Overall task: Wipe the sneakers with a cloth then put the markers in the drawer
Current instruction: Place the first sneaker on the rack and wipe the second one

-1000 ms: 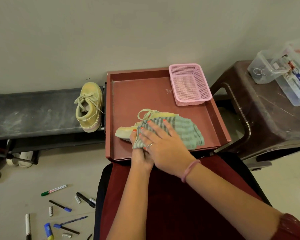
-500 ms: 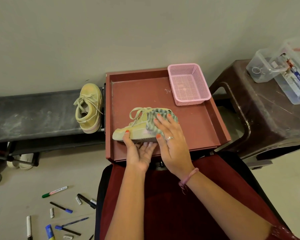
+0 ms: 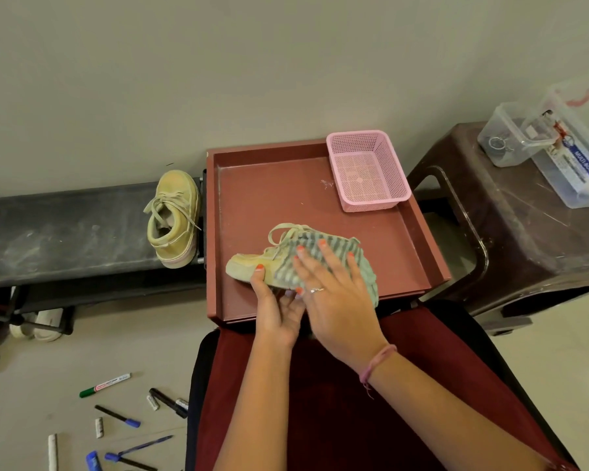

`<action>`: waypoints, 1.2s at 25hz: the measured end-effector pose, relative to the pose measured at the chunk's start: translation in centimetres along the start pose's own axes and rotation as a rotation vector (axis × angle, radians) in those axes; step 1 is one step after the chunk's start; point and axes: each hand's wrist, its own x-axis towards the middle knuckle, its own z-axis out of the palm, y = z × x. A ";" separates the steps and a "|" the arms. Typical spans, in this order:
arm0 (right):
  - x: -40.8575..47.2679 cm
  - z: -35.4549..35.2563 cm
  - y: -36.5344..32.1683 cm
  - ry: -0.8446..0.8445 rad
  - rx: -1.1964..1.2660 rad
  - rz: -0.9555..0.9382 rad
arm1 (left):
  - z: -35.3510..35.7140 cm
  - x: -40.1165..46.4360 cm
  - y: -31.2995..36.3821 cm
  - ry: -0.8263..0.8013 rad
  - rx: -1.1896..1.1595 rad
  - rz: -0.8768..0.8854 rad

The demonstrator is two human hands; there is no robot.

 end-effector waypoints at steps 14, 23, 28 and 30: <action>-0.2 -0.1 2.3 0.279 1.822 1.025 | 1.9 -1.2 -1.5 -0.119 -0.060 -0.127; 0.7 -1.8 -0.6 0.212 1.235 0.518 | 3.1 -3.6 -1.2 -0.145 0.008 -0.024; 1.7 -1.9 0.5 0.067 1.447 0.582 | 3.3 -8.0 -0.2 -0.193 0.128 0.154; 1.0 -2.4 -0.4 0.018 1.231 0.463 | 3.1 -9.2 -0.1 -0.226 0.122 0.157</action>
